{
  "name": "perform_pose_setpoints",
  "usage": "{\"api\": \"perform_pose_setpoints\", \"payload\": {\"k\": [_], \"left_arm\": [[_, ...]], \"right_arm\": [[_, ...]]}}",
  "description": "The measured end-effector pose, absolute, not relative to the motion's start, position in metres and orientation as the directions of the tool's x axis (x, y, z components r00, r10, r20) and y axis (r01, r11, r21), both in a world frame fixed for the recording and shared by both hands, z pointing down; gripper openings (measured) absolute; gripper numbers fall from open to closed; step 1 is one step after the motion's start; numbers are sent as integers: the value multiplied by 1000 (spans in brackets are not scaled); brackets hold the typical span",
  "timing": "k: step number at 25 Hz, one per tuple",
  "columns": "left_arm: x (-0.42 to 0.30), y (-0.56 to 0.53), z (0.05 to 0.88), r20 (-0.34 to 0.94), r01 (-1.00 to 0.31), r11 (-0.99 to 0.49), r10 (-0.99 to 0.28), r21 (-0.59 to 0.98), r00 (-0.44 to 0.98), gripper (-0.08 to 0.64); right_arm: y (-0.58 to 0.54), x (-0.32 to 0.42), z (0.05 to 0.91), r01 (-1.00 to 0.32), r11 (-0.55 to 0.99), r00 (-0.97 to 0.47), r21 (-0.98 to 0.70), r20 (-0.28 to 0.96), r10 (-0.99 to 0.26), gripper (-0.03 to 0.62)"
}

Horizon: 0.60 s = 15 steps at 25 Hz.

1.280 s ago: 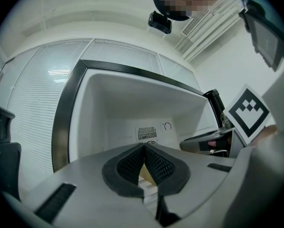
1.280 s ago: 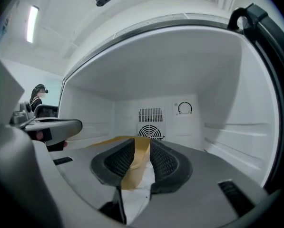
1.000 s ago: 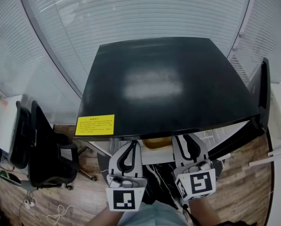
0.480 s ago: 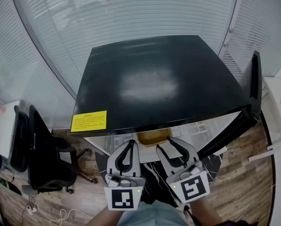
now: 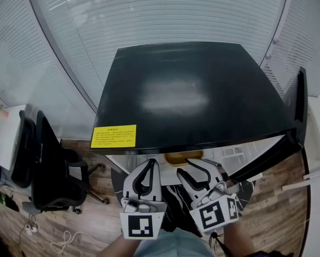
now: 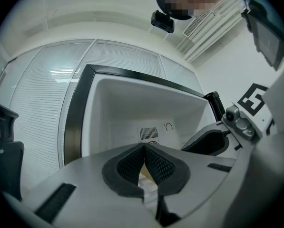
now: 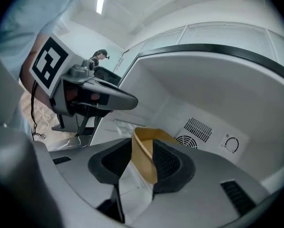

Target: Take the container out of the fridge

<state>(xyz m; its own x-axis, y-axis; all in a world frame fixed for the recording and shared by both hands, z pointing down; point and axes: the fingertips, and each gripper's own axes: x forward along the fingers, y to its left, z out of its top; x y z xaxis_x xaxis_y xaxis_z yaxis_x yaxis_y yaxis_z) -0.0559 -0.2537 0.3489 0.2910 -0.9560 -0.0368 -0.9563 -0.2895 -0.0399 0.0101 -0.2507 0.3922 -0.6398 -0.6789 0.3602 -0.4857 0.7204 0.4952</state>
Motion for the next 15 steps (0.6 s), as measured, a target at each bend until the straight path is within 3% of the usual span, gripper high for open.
{"api": "perform_pose_setpoints", "payload": {"k": [4, 8, 11, 15], "left_arm": [[-58, -256, 349, -37, -959, -280, -959, -35, 281, 14], [-61, -256, 351, -31, -960, -275, -960, -43, 277, 14], [-59, -256, 353, -25, -959, -280, -959, -49, 282, 14], [-58, -256, 353, -19, -957, -285, -958, -47, 286, 14]], "right_arm": [[-250, 9, 381, -528, 731, -676, 433, 307, -670, 146], [-269, 35, 359, -733, 639, -614, 234, 176, -769, 135], [-292, 69, 362, -858, 502, -477, 107, 195, -857, 104], [-308, 81, 373, -887, 462, -454, -26, 242, -857, 112]]}}
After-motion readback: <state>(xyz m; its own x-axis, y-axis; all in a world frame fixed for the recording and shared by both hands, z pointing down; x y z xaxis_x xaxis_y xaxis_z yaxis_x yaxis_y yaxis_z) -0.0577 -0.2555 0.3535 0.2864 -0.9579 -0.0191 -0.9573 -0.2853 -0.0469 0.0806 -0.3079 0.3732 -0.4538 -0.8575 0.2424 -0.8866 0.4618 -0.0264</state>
